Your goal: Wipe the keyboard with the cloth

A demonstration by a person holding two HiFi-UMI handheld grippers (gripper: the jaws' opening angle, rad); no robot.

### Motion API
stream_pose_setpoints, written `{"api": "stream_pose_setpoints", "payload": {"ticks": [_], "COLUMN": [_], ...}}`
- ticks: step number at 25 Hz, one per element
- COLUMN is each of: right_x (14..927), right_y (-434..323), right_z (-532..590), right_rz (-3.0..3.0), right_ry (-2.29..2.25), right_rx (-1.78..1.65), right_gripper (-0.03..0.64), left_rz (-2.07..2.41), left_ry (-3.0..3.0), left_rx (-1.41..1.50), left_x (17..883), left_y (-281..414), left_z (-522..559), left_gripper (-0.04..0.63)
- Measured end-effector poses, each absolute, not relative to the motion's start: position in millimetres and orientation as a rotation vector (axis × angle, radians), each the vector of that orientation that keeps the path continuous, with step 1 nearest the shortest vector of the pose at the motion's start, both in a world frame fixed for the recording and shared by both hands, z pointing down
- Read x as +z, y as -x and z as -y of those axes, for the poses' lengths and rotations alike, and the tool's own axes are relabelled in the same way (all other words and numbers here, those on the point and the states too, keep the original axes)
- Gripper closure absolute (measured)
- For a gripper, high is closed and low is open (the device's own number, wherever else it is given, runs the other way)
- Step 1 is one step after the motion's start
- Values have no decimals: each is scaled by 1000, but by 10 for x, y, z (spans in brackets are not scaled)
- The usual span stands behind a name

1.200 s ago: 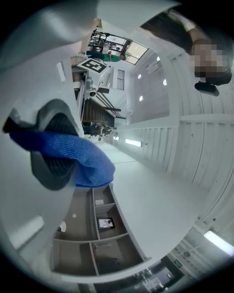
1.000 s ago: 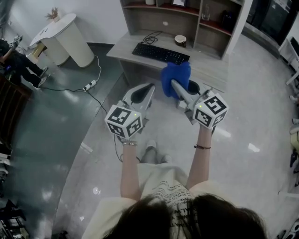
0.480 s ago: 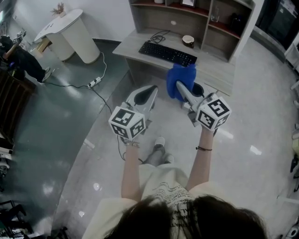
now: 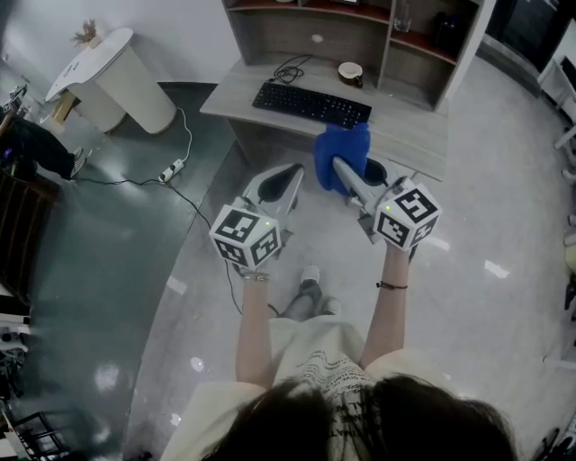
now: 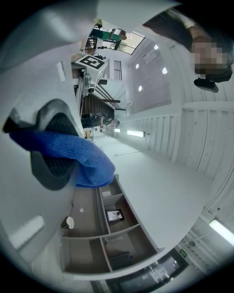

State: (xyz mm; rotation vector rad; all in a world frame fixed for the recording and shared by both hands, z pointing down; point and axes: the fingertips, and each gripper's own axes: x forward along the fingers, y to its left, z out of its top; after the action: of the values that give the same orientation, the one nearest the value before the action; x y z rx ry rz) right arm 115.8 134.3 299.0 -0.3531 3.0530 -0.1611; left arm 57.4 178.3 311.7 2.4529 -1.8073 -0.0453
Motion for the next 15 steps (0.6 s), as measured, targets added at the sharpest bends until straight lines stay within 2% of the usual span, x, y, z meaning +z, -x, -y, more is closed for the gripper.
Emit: {"api": "stream_pose_setpoints", "payload": {"ticks": [15], "right_x": [3045], "right_y": [-738], "right_z": [-599], "right_rz": [-3064], "right_ry": [413], "right_rx": [-170], "right_gripper": [557], "left_rz": [1710], "left_ry": [-2501], "left_rx": [-46], "left_x": [3131], "left_y": [-152], "left_z": [-918], "left_gripper": [591]}}
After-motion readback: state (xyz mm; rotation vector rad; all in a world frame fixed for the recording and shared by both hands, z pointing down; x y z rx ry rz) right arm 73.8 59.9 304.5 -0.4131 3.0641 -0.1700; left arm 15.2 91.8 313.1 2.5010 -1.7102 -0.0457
